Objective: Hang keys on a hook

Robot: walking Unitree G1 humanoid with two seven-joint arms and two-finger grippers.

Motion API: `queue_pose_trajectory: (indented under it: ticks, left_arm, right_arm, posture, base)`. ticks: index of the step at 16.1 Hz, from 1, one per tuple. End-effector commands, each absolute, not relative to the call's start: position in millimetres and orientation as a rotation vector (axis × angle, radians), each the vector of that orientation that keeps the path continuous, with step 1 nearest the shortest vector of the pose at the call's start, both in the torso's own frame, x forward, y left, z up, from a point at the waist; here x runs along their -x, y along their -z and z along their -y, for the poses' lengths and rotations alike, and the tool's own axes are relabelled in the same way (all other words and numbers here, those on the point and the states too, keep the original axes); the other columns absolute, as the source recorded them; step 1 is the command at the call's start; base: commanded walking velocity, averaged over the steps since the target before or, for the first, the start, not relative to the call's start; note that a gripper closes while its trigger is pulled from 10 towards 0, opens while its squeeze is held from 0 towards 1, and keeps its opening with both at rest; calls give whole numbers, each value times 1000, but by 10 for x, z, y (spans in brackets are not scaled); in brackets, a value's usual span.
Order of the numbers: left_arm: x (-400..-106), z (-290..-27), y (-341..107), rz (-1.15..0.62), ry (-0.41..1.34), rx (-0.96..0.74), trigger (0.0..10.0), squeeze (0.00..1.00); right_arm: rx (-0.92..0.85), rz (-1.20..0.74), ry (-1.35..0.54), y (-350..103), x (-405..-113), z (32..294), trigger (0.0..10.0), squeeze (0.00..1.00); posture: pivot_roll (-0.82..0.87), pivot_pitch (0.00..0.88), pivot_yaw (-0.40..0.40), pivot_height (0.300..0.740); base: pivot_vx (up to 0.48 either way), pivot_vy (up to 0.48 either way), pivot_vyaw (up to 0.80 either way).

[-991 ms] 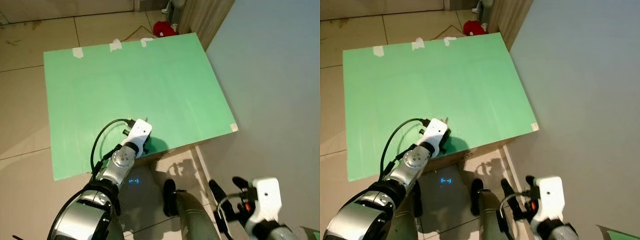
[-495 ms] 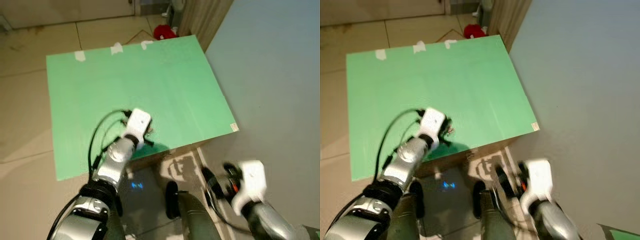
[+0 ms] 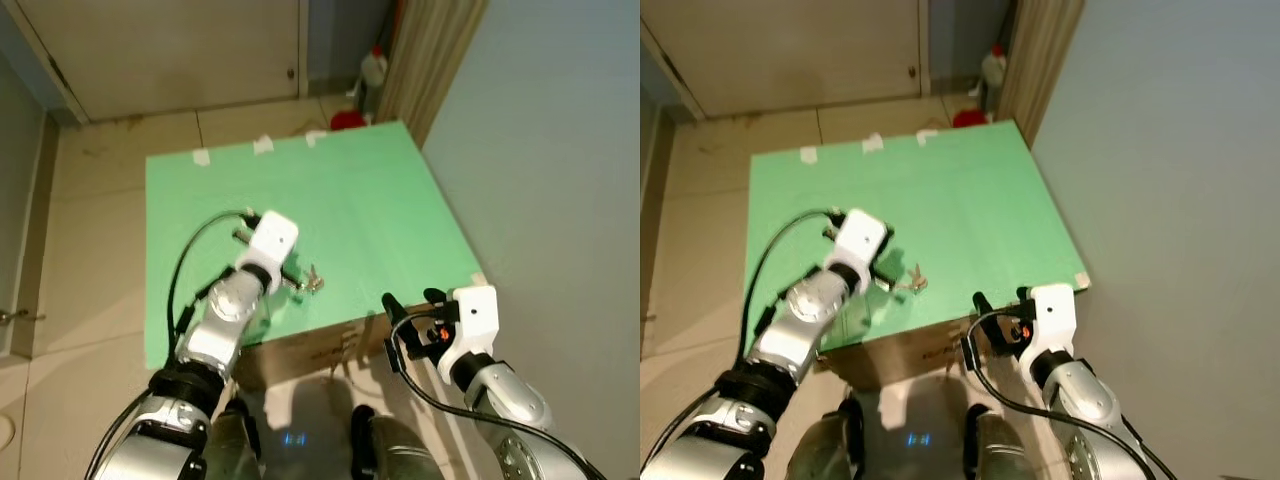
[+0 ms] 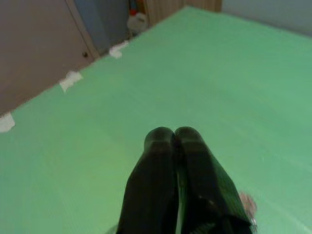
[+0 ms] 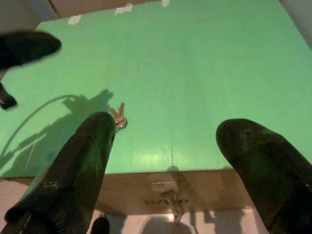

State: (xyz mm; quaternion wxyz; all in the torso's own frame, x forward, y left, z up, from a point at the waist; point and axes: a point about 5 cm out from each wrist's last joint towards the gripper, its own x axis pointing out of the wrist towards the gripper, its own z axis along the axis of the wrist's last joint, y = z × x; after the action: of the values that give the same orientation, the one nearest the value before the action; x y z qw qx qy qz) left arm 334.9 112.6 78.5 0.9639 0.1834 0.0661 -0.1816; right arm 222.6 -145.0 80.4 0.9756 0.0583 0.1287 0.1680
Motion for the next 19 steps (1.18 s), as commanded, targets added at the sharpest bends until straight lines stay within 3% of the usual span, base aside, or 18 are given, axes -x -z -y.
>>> queue_pose_trajectory:
  ticks: [1, 6, 12, 16, 17, 18, 19]
  left_arm:
    - [-3296, -1080, -634, -177, 382, -400, 10000, 1000]
    - [-3294, -1200, -415, -311, 328, -368, 10000, 1000]
    - [-3164, -1140, -211, -386, 364, -371, 10000, 1000]
    - [-3103, -1087, -134, -415, 403, -432, 10000, 1000]
    - [-3100, -1085, -128, -418, 407, -441, 10000, 545]
    - [-3097, -1095, -120, -425, 401, -444, 10000, 0]
    - [-3098, -1100, -119, -425, 398, -445, 10000, 0]
  right_arm:
    - [-120, -253, -343, -891, -2187, 1534, 10000, 0]
    - [-68, -279, -342, -1022, -2031, 1810, 10000, 0]
    - [-94, -356, -338, -987, -1728, 1769, 10000, 0]
    - [-97, -370, -333, -979, -1673, 1757, 10000, 0]
    - [-98, -373, -330, -978, -1655, 1755, 10000, 0]
    - [-99, -379, -325, -975, -1622, 1755, 10000, 0]
    - [-101, -386, -321, -976, -1589, 1753, 10000, 0]
  posture:
    - [-197, 208, -77, 740]
    - [-315, 243, -125, 740]
    - [-351, 273, -140, 740]
    - [-358, 268, -135, 740]
    - [-359, 268, -134, 740]
    - [-366, 275, -134, 740]
    - [-373, 283, -134, 740]
  base:
    - [0, 0, 0]
    - [0, 0, 0]
    - [0, 0, 0]
    - [0, 0, 0]
    - [0, 0, 0]
    - [0, 0, 0]
    - [0, 0, 0]
